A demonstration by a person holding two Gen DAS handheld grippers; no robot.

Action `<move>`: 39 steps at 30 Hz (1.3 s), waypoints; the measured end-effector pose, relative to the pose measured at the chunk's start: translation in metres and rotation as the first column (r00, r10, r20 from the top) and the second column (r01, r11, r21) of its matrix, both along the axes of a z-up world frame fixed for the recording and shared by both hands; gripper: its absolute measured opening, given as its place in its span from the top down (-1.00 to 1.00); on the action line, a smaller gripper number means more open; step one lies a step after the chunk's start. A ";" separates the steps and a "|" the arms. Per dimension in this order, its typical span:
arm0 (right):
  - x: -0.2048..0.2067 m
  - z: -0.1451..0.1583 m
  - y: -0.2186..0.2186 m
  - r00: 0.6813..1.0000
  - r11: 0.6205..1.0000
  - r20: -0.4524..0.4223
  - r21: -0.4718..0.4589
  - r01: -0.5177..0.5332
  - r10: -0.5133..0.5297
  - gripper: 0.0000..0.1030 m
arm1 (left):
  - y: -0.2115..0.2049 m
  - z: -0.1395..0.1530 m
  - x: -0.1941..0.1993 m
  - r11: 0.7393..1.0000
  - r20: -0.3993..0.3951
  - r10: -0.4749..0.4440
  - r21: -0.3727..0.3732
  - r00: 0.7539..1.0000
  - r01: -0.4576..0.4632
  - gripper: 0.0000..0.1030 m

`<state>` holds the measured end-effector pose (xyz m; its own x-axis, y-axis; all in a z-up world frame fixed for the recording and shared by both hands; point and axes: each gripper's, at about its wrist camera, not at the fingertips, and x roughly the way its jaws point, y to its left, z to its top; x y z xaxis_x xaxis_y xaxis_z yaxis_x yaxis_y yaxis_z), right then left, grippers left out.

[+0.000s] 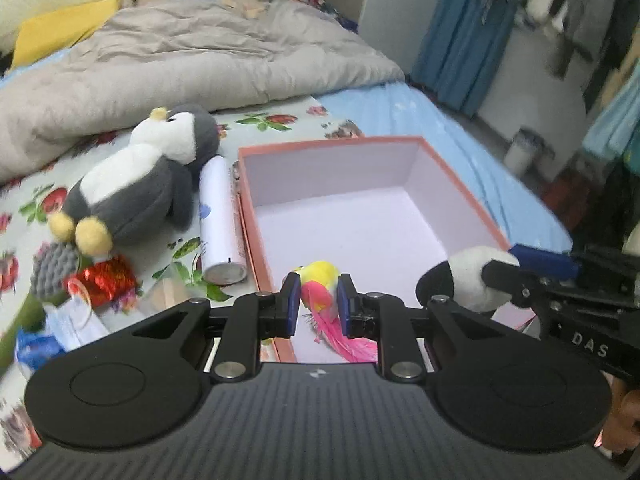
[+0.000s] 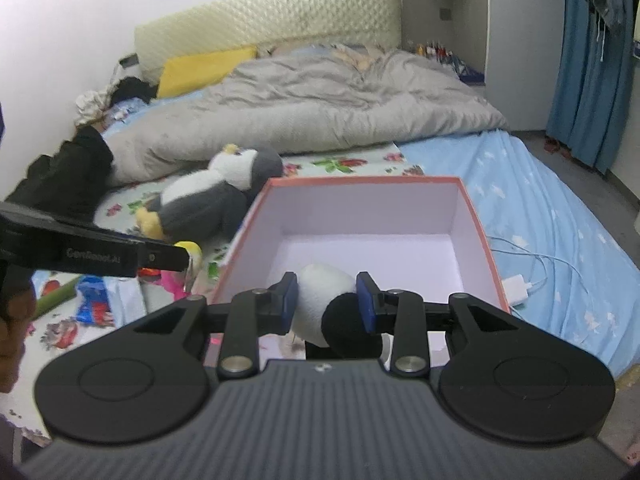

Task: Organize soft objects
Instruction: 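Carry both toys over the pink box and open both grippers inside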

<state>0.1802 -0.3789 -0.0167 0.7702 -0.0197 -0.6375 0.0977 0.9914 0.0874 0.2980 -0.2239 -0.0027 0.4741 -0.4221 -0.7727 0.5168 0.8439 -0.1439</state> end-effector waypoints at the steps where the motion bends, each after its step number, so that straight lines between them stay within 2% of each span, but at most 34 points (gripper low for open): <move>1: 0.004 -0.002 -0.003 1.000 1.000 -0.013 -0.002 0.000 0.000 0.30 | -0.005 -0.003 0.004 1.000 -0.019 -0.004 0.009 1.000 0.004 0.55; 7: 0.019 -0.022 -0.016 0.995 0.999 -0.094 0.021 0.039 -0.036 0.30 | -0.028 -0.016 0.020 0.998 -0.091 -0.025 0.047 0.996 0.030 0.54; 15: 0.018 -0.046 -0.020 0.989 0.998 -0.140 0.043 0.055 -0.048 0.29 | -0.025 -0.019 0.027 1.000 -0.117 0.000 0.023 0.993 0.002 0.54; 18: 0.017 -0.048 -0.023 0.989 0.997 -0.140 0.045 0.060 -0.053 0.27 | -0.023 -0.018 0.026 1.000 -0.095 0.003 0.028 0.996 -0.001 0.47; 20: 0.015 -0.046 -0.024 0.989 0.997 -0.133 0.042 0.063 -0.056 0.14 | -0.021 -0.017 0.025 1.000 -0.094 0.009 0.010 0.996 -0.008 0.22; 21: 0.014 -0.046 -0.026 0.990 0.997 -0.129 0.048 0.065 -0.058 0.08 | -0.020 -0.016 0.023 1.000 -0.090 0.010 0.001 0.996 -0.010 0.20; 28: -0.008 -0.036 -0.022 0.996 0.995 -0.052 0.073 0.071 -0.067 0.08 | -0.008 -0.003 -0.003 1.000 -0.004 -0.003 -0.018 1.000 0.003 0.20; 32: -0.024 -0.031 -0.015 0.998 0.995 0.006 0.087 0.054 -0.055 0.08 | 0.001 0.001 -0.029 1.000 0.074 -0.009 -0.019 0.997 0.010 0.20; 39: -0.049 -0.028 0.003 0.996 0.996 0.081 0.080 0.030 -0.037 0.08 | 0.023 -0.009 -0.065 0.999 0.118 0.022 -0.050 0.993 -0.016 0.20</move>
